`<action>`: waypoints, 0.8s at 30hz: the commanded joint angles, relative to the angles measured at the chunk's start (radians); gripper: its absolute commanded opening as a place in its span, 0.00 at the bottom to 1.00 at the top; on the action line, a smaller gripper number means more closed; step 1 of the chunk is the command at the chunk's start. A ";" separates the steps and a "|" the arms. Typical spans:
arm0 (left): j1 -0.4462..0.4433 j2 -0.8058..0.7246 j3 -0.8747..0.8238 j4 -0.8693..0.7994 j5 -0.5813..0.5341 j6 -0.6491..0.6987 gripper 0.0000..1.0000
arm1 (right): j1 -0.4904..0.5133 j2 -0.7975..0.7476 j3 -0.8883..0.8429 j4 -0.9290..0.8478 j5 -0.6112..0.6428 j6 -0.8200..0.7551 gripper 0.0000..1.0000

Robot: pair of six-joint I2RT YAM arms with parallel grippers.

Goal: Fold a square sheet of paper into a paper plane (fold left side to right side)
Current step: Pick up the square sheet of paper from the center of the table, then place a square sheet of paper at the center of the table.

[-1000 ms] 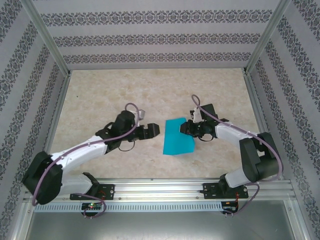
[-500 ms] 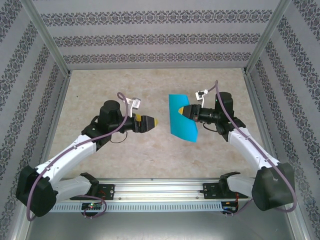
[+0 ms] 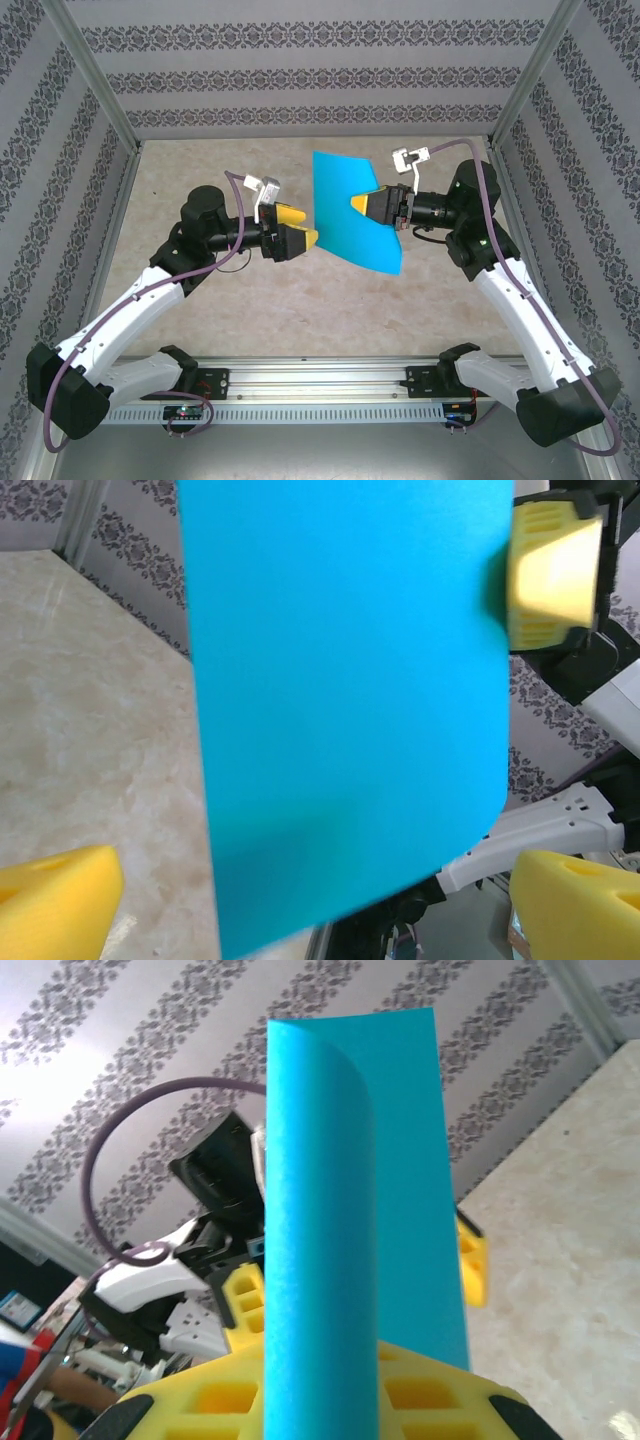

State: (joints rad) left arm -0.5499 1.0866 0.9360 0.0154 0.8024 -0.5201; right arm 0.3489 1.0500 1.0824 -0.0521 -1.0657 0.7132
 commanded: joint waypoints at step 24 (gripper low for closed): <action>0.004 -0.039 -0.160 0.011 -0.146 -0.159 0.00 | -0.084 0.003 -0.071 -0.313 0.235 -0.187 0.58</action>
State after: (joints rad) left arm -0.5499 1.0603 0.8032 0.1249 0.7410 -0.6640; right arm 0.2939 1.0527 1.0298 -0.2295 -0.9344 0.6178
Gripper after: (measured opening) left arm 0.060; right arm 0.550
